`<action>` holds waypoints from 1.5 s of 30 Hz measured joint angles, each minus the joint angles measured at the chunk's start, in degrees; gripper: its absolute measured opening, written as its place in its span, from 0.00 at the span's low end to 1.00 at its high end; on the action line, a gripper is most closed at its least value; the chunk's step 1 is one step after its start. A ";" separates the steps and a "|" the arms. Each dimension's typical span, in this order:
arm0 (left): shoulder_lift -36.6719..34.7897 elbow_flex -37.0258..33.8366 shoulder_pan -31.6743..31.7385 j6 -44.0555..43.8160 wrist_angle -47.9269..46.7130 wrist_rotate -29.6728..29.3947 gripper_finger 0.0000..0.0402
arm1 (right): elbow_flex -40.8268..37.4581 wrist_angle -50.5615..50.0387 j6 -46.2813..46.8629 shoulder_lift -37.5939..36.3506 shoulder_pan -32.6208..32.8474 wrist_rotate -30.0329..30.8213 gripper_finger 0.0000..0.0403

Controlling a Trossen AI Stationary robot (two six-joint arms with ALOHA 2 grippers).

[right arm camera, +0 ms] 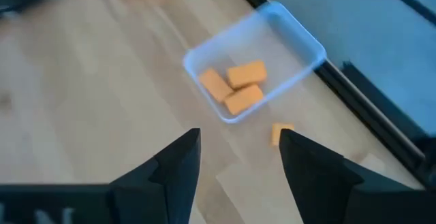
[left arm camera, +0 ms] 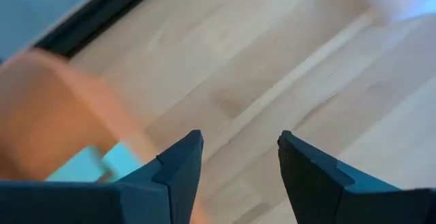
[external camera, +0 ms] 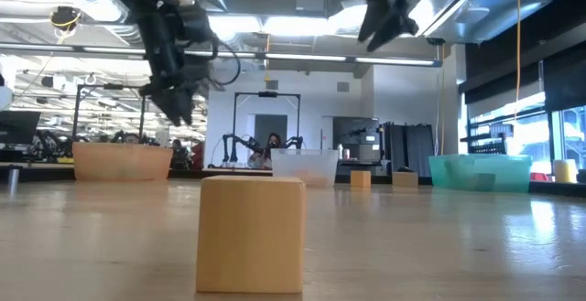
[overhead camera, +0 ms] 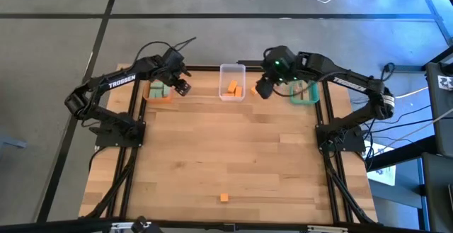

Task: Sort & place blocks by color
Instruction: Put the orange block into the transparent bin

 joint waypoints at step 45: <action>-1.23 0.07 -6.86 -1.97 3.53 2.59 0.45 | -0.11 4.79 -11.65 34.55 -15.84 -8.72 0.50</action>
